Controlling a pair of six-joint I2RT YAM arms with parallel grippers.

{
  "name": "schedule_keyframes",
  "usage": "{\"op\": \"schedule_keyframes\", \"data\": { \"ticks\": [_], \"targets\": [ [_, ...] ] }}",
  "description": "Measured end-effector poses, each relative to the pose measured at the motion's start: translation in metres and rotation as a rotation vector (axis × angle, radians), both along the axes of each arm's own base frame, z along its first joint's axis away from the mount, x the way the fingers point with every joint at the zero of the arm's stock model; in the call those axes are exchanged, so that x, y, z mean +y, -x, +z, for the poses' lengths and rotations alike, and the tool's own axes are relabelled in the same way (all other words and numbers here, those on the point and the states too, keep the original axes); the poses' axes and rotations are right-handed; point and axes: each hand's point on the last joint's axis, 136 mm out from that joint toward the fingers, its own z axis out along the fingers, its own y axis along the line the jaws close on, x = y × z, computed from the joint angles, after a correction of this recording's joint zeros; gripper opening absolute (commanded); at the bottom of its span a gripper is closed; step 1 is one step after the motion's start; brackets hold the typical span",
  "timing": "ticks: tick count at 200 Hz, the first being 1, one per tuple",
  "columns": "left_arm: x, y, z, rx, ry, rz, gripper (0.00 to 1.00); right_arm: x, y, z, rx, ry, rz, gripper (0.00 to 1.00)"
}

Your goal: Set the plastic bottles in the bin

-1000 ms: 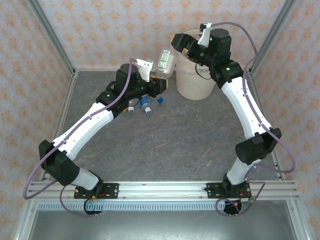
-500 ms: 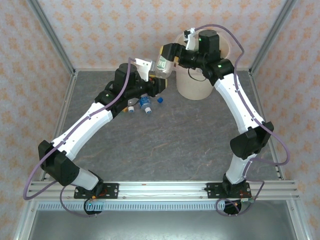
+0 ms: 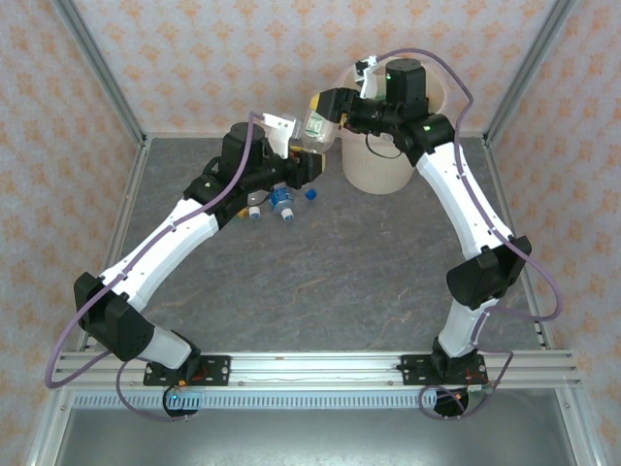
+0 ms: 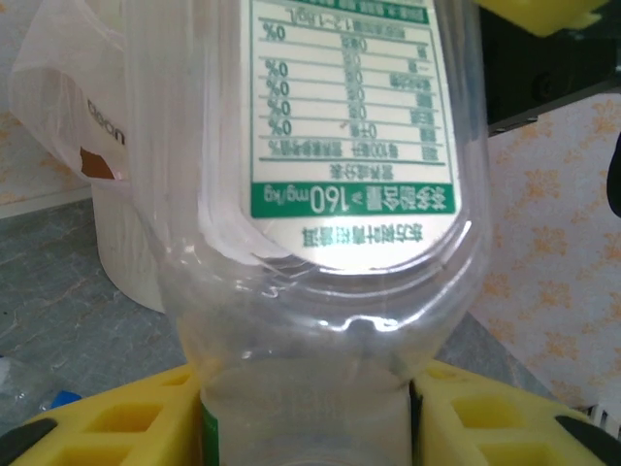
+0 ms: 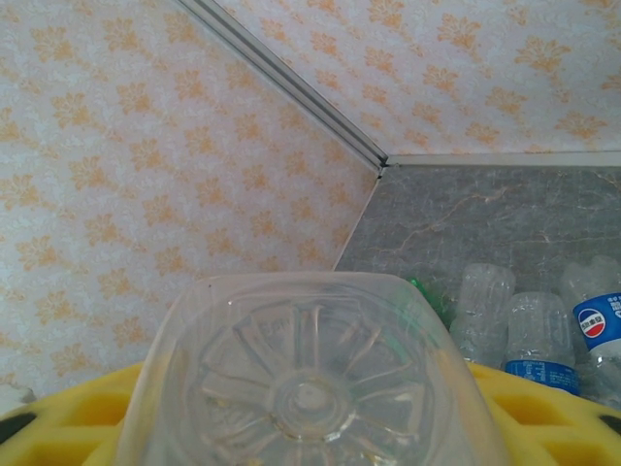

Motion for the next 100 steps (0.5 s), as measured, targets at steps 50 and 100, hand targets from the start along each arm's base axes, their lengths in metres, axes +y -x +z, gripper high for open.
{"op": "schedule_keyframes", "data": {
  "ticks": [50,100],
  "targets": [
    [0.004,-0.004,0.001,-0.016,-0.013,0.024,0.99,-0.004,-0.006,-0.001,-0.004,0.011,-0.037,0.44],
    [0.024,-0.013,-0.004,-0.016,-0.027,0.123,0.99,-0.03,-0.029,-0.001,-0.005,0.02,-0.177,0.45]
  ]
}}
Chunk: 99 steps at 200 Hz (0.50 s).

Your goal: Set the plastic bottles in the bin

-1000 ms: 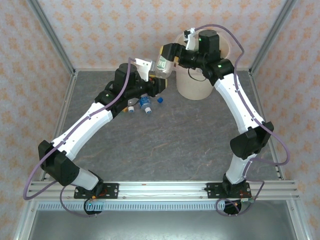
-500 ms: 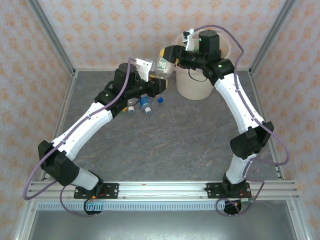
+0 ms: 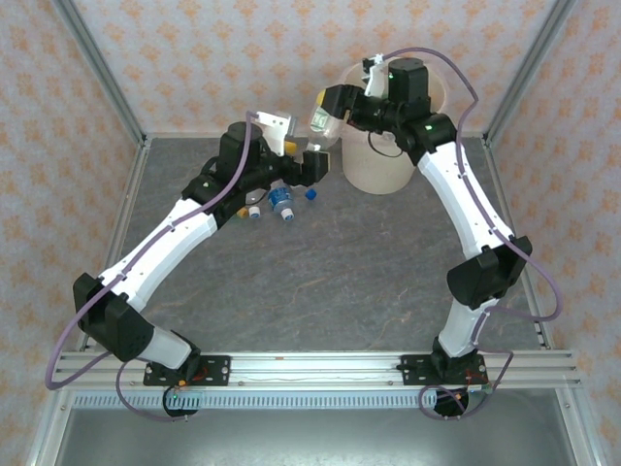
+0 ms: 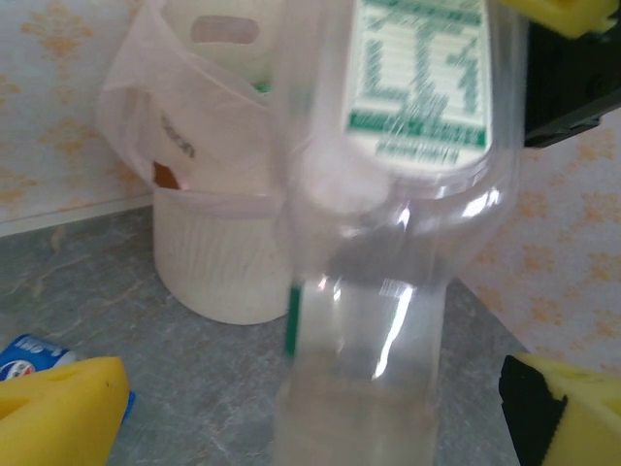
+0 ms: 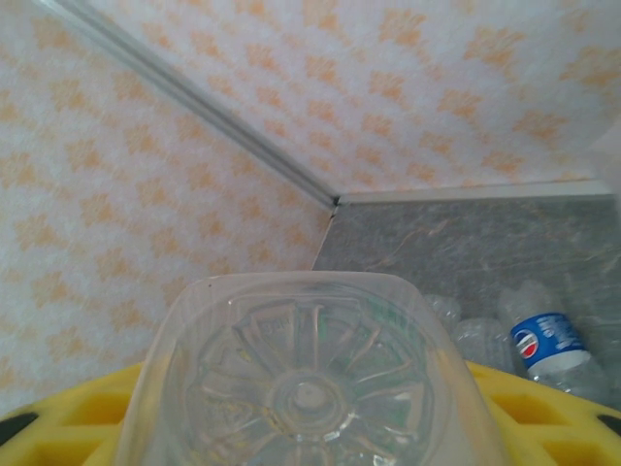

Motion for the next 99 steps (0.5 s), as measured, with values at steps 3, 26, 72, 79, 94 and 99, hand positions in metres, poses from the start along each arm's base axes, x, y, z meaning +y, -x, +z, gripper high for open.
{"op": "schedule_keyframes", "data": {
  "ticks": [3,26,72,79,94,99],
  "targets": [
    [0.001,0.0,-0.001,0.001,0.0,0.005,0.99,-0.002,-0.002,0.0,-0.001,0.0,-0.012,0.45],
    [0.016,-0.001,-0.001,-0.001,0.006,0.062,0.99,-0.027,-0.02,0.005,-0.009,-0.013,-0.125,0.45],
    [0.04,-0.005,0.006,-0.019,0.021,0.169,0.99,-0.083,-0.05,0.013,-0.03,-0.007,-0.368,0.45],
    [0.044,-0.007,0.006,-0.02,0.022,0.182,0.99,-0.092,-0.053,0.018,-0.043,-0.003,-0.408,0.45],
    [0.047,-0.008,0.006,-0.019,0.024,0.195,0.99,-0.111,-0.058,0.029,-0.079,0.013,-0.502,0.45],
    [0.047,-0.008,0.006,-0.018,0.025,0.198,0.99,-0.118,-0.059,0.034,-0.093,0.02,-0.536,0.45]
  ]
}}
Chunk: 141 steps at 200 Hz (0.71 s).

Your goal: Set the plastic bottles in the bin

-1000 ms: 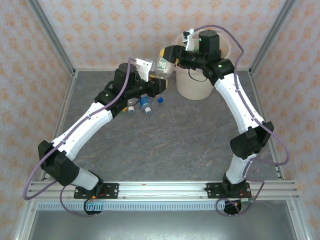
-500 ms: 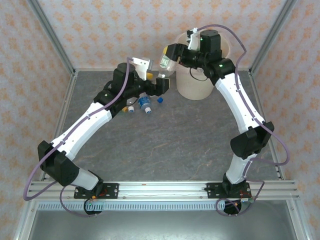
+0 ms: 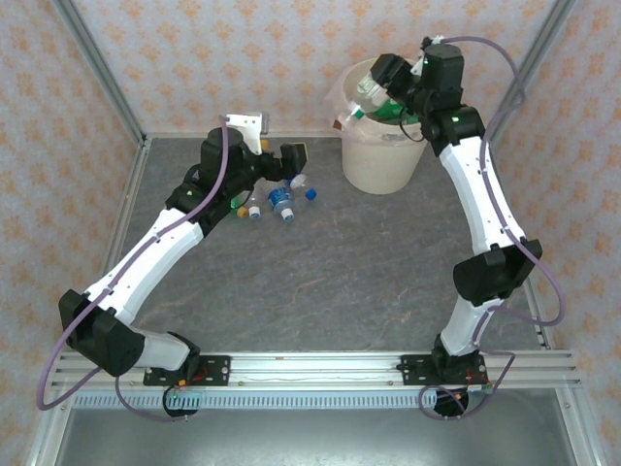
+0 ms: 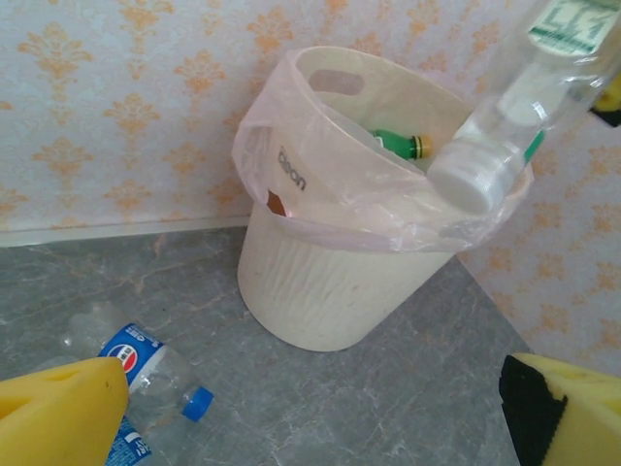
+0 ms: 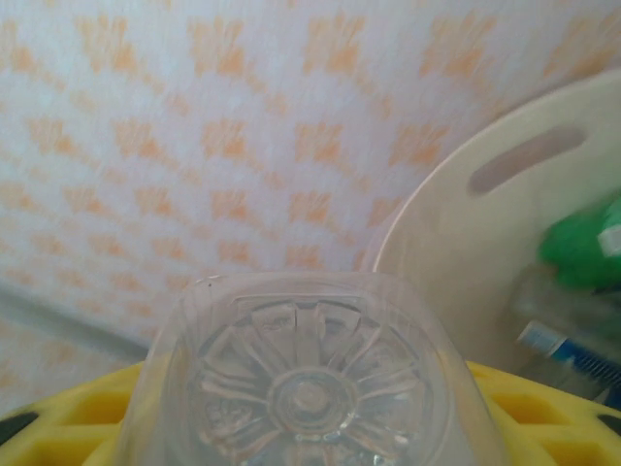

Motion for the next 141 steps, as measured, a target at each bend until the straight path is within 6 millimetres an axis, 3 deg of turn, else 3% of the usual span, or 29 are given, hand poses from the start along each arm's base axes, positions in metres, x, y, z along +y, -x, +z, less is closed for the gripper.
{"op": "schedule_keyframes", "data": {
  "ticks": [22,71,112,141],
  "targets": [
    [0.002,-0.001,0.0,0.002,0.002,0.015,0.99,-0.024,-0.004,0.01,-0.032,0.041,-0.129,0.44],
    [0.007,0.005,-0.003,0.006,0.003,0.024,0.99,-0.065,-0.012,0.007,-0.033,0.166,-0.358,0.45],
    [0.009,0.006,-0.001,-0.001,0.004,0.033,0.99,-0.083,-0.022,-0.002,-0.019,0.288,-0.458,0.47],
    [0.011,0.005,-0.001,0.0,0.004,0.044,0.99,-0.085,-0.035,-0.02,0.011,0.356,-0.477,0.48]
  ]
}}
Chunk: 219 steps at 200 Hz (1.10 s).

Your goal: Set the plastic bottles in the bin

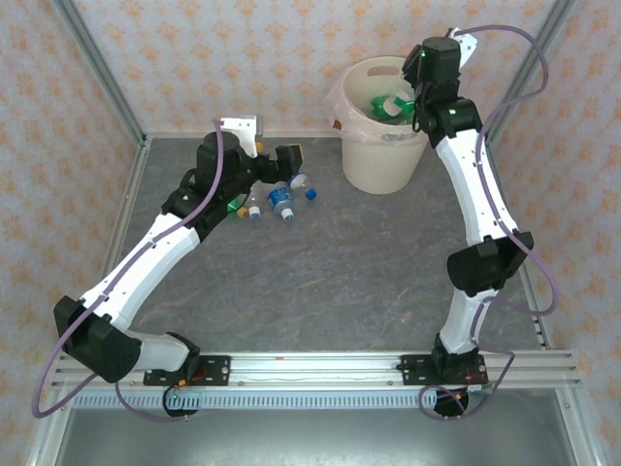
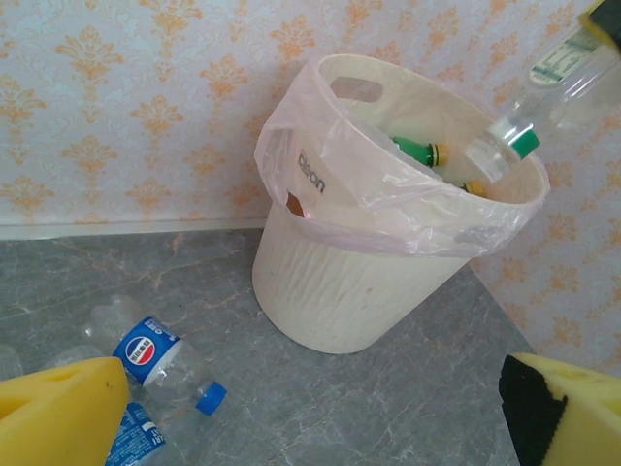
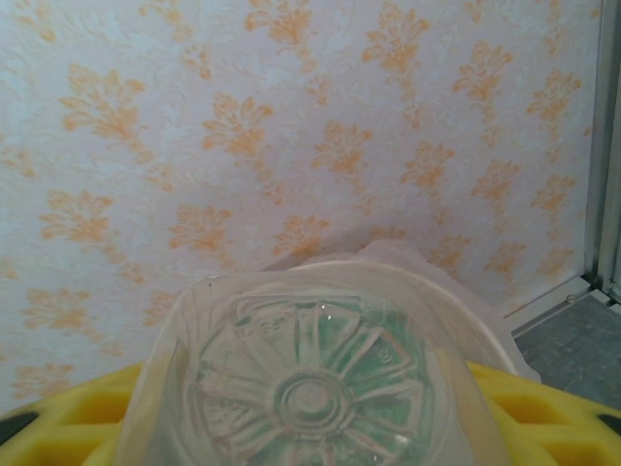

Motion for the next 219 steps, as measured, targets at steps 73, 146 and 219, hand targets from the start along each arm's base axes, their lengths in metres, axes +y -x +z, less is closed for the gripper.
{"op": "schedule_keyframes", "data": {
  "ticks": [73,146,219],
  "targets": [
    [0.011,0.007,-0.003,0.009,0.01,0.045,0.99,0.005,-0.027,-0.03,0.071,0.057,0.0,1.0],
    [0.017,0.004,-0.004,0.01,0.009,0.087,0.99,0.004,-0.026,-0.028,0.07,0.06,-0.001,1.0],
    [0.028,-0.016,-0.048,0.128,-0.035,0.153,0.99,0.012,0.005,0.002,0.049,0.019,0.077,1.0]
  ]
}}
